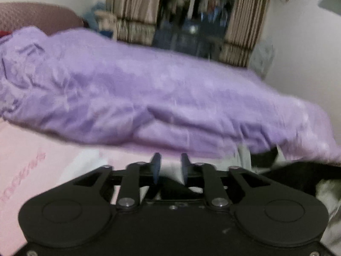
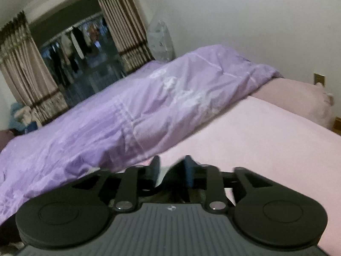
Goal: Fold large clothes
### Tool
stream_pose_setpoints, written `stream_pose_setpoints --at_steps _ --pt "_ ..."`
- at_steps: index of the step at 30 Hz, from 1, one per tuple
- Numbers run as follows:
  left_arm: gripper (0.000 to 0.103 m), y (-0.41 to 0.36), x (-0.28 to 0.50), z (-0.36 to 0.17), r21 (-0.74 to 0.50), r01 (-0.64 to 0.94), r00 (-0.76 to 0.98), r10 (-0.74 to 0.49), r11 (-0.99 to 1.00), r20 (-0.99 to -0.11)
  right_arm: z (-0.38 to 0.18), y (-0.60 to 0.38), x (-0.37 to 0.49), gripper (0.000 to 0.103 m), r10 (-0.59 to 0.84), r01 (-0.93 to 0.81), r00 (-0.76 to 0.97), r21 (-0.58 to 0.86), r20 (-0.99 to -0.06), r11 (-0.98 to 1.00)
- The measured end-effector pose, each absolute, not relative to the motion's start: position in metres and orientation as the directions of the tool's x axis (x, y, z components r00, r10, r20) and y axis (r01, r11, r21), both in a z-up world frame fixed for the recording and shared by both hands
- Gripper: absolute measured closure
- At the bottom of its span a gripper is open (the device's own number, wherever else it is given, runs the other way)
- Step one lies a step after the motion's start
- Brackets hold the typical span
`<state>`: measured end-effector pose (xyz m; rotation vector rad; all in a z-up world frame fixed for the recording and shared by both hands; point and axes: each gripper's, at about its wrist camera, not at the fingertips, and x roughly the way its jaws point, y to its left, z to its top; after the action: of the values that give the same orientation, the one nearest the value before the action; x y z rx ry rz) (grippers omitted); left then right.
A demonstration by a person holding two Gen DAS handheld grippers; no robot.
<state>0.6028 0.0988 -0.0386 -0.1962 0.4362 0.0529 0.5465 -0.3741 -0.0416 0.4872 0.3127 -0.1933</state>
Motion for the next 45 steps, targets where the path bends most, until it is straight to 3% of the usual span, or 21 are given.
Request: stream_pose_setpoints --at_steps 2,4,6,9,15,16,17,19,20,22,25,28,32,34,36,37,38,39,40,43,45 --pt "0.071 0.097 0.603 -0.039 -0.151 -0.072 0.923 0.008 0.986 -0.384 -0.054 -0.375 0.546 0.038 -0.100 0.202 0.965 0.445 -0.241 0.872" --pt "0.056 0.091 0.601 -0.045 -0.113 -0.040 0.941 -0.001 0.993 -0.340 -0.068 -0.370 0.551 0.024 -0.091 0.176 0.971 0.405 -0.219 0.897" --pt "0.053 0.082 0.609 -0.045 -0.044 0.014 0.921 -0.030 0.999 -0.388 -0.067 -0.364 0.560 0.028 -0.090 0.179 0.949 0.283 -0.301 0.942" --pt "0.030 0.075 0.610 -0.053 0.006 0.099 0.901 -0.087 0.995 -0.426 -0.064 -0.358 0.551 0.007 -0.132 0.188 0.960 0.217 -0.249 0.958" --pt "0.022 0.059 0.640 -0.102 0.092 0.147 0.809 -0.066 0.985 -0.584 -0.092 -0.365 0.574 0.004 -0.031 0.107 0.938 0.204 -0.345 0.973" --pt "0.023 0.058 0.640 -0.109 0.101 0.150 0.804 -0.062 0.983 -0.591 -0.100 -0.365 0.578 0.006 -0.026 0.110 0.925 0.201 -0.380 0.973" --pt "0.038 0.058 0.641 -0.115 0.095 0.156 0.809 -0.072 0.983 -0.583 -0.107 -0.366 0.585 0.023 -0.027 0.117 0.912 0.195 -0.409 0.974" --pt "0.054 0.059 0.642 -0.116 0.089 0.150 0.817 -0.073 0.985 -0.572 -0.117 -0.363 0.591 0.044 -0.030 0.117 0.905 0.181 -0.425 0.977" --pt "0.071 0.060 0.641 -0.115 0.097 0.125 0.830 -0.050 0.987 -0.555 -0.118 -0.361 0.590 0.061 -0.037 0.120 0.908 0.175 -0.417 0.977" --pt "0.083 0.067 0.637 -0.107 0.041 0.093 0.852 -0.059 0.995 -0.520 -0.112 -0.357 0.581 0.089 -0.101 0.166 0.922 0.147 -0.373 0.975" --pt "0.090 0.073 0.627 -0.087 -0.055 0.073 0.885 -0.090 0.996 -0.456 -0.099 -0.360 0.567 0.090 -0.132 0.190 0.957 0.217 -0.257 0.957" --pt "0.090 0.068 0.612 -0.077 -0.042 0.036 0.949 -0.047 0.998 -0.312 -0.092 -0.357 0.569 0.090 -0.174 0.222 0.966 0.266 -0.193 0.938" --pt "0.089 0.067 0.629 -0.097 -0.055 0.000 0.926 -0.021 0.998 -0.378 -0.108 -0.346 0.586 0.090 -0.229 0.263 0.954 0.181 -0.192 0.948" --pt "0.087 0.066 0.642 -0.117 -0.039 -0.026 0.897 0.006 0.999 -0.443 -0.116 -0.348 0.600 0.079 -0.214 0.263 0.942 0.173 -0.258 0.949" --pt "0.079 0.066 0.648 -0.127 -0.029 -0.040 0.883 0.022 0.999 -0.469 -0.119 -0.355 0.607 0.050 -0.194 0.267 0.930 0.209 -0.312 0.941" --pt "0.076 0.065 0.649 -0.128 -0.015 -0.052 0.880 0.038 0.999 -0.474 -0.120 -0.361 0.605 0.015 -0.204 0.285 0.928 0.239 -0.313 0.928" --pt "0.066 0.064 0.648 -0.126 -0.003 -0.064 0.881 0.055 0.998 -0.471 -0.121 -0.366 0.603 0.006 -0.213 0.306 0.922 0.272 -0.324 0.912" --pt "0.051 0.064 0.648 -0.124 0.010 -0.086 0.879 0.081 0.996 -0.469 -0.122 -0.372 0.600 0.011 -0.214 0.319 0.922 0.318 -0.324 0.893" --pt "0.047 0.064 0.648 -0.120 0.023 -0.113 0.877 0.111 0.993 -0.467 -0.122 -0.382 0.593 0.016 -0.191 0.301 0.936 0.389 -0.295 0.871" --pt "0.043 0.073 0.634 -0.085 0.002 -0.124 0.895 0.113 0.992 -0.431 -0.105 -0.397 0.560 0.013 -0.132 0.209 0.973 0.483 -0.189 0.850" --pt "0.016 0.077 0.612 -0.053 -0.015 -0.120 0.900 0.103 0.993 -0.424 -0.083 -0.399 0.538 0.004 -0.152 0.202 0.978 0.450 -0.145 0.870"
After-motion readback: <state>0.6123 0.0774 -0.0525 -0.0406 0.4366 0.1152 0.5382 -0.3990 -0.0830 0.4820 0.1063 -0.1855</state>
